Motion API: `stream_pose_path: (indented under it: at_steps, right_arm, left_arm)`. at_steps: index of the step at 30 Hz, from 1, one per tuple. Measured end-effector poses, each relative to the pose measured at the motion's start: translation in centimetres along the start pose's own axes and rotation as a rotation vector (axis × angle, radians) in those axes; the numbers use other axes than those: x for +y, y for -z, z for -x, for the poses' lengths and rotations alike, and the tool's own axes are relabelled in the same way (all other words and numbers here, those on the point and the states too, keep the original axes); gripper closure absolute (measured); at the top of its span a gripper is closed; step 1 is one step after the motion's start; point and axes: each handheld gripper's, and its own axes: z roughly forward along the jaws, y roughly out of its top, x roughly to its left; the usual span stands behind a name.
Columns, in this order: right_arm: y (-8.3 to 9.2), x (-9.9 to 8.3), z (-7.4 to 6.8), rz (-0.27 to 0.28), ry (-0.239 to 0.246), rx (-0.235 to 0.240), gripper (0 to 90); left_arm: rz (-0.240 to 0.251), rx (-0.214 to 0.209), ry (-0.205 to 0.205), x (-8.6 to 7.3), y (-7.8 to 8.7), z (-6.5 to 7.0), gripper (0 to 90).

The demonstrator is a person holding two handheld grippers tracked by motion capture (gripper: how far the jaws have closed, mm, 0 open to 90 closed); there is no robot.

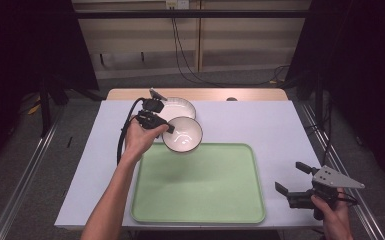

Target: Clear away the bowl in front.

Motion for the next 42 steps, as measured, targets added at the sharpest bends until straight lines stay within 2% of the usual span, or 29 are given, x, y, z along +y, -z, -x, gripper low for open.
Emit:
stream_pose_path:
  at_steps: [1,2,7,8,11,16,17,21,28,33,38,42]
  right_arm:
    - [0.0,0.0,0.0,0.001,-0.001,-0.002,0.8]
    - [0.0,0.0,0.0,0.001,-0.001,-0.002,0.8]
    - [0.0,0.0,0.0,0.001,0.000,-0.002,0.8]
    - [0.0,0.0,0.0,0.002,0.002,-0.002,0.8]
    - [0.1,0.0,0.0,0.004,0.003,0.001,0.8]
    - [0.1,0.0,0.0,0.002,0.000,-0.004,0.8]
    - [0.1,0.0,0.0,0.003,0.002,0.003,0.8]
    - [0.1,0.0,0.0,0.004,0.005,0.000,0.7]
    - [0.1,0.0,0.0,0.006,0.008,-0.005,0.7]
    - [0.1,-0.1,0.0,-0.005,0.002,-0.001,0.7]
    - [0.1,0.0,0.0,-0.004,0.002,0.000,0.7]
    - [0.0,0.0,0.0,-0.006,0.006,-0.002,0.7]
  left_arm:
    - [0.000,0.000,0.000,0.0,0.0,0.0,83.0]
    - [-0.007,-0.013,-0.018,-0.1,-0.3,0.4,83.0]
    - [-0.015,-0.034,-0.026,0.0,-1.0,1.4,83.0]
    - [-0.023,-0.029,-0.042,0.0,-1.2,1.6,83.0]
    - [-0.026,-0.041,-0.035,0.0,-1.8,2.2,83.0]
    - [-0.038,-0.053,-0.060,0.3,-2.9,3.0,83.0]
    - [-0.045,-0.053,-0.053,0.2,-3.1,3.2,83.1]
    - [-0.076,-0.061,-0.065,0.0,-3.9,3.3,83.0]
    - [-0.091,-0.061,-0.048,-0.7,-5.4,3.4,83.0]
    - [-0.127,-0.073,-0.058,-1.4,-6.1,3.4,82.9]
    - [-0.136,-0.066,-0.034,-1.8,-6.8,3.1,82.8]
    - [-0.153,-0.072,-0.032,-1.9,-7.1,2.7,82.7]
